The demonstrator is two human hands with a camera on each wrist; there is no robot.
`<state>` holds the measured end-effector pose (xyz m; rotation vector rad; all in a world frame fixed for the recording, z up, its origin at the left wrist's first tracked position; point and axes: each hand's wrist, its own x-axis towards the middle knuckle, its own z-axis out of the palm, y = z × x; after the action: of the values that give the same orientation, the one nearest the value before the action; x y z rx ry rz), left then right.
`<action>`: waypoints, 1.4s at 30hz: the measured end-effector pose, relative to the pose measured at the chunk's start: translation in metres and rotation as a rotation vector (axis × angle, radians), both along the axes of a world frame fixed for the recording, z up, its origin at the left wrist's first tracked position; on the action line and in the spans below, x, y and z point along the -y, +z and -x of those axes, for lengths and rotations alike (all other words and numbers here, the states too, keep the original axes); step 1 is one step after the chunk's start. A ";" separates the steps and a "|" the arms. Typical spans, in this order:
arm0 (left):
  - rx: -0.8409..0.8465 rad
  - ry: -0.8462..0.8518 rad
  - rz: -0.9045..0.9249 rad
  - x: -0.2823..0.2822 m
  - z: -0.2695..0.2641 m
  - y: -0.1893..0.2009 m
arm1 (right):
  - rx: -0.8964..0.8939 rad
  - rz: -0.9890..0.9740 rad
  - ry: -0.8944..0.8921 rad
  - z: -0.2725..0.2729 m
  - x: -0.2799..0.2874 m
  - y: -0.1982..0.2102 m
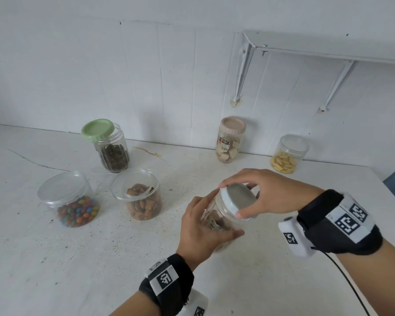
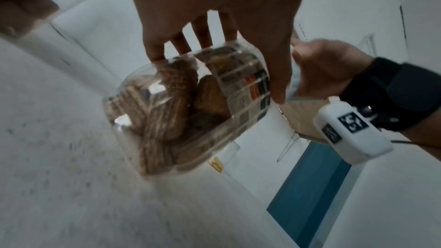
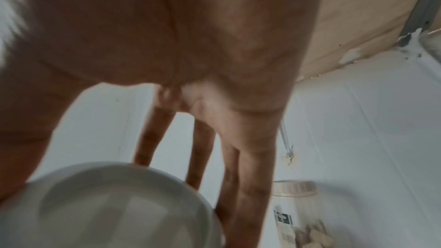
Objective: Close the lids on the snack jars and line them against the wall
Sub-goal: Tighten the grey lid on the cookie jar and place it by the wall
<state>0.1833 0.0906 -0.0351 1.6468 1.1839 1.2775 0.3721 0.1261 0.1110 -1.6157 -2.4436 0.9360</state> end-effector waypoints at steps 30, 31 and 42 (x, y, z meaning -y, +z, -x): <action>-0.253 -0.242 -0.056 -0.009 -0.001 -0.003 | -0.316 -0.116 0.065 -0.041 0.021 -0.052; -0.233 -0.237 -0.040 -0.010 -0.001 -0.003 | -0.329 -0.164 0.069 -0.040 0.021 -0.056; -0.291 -0.228 -0.046 -0.013 -0.007 -0.004 | -0.158 -0.254 -0.239 -0.037 0.027 -0.076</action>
<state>0.1899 0.1031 -0.0387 1.9880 1.0997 0.9526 0.4092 0.0993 0.0348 -1.6290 -2.1079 0.6601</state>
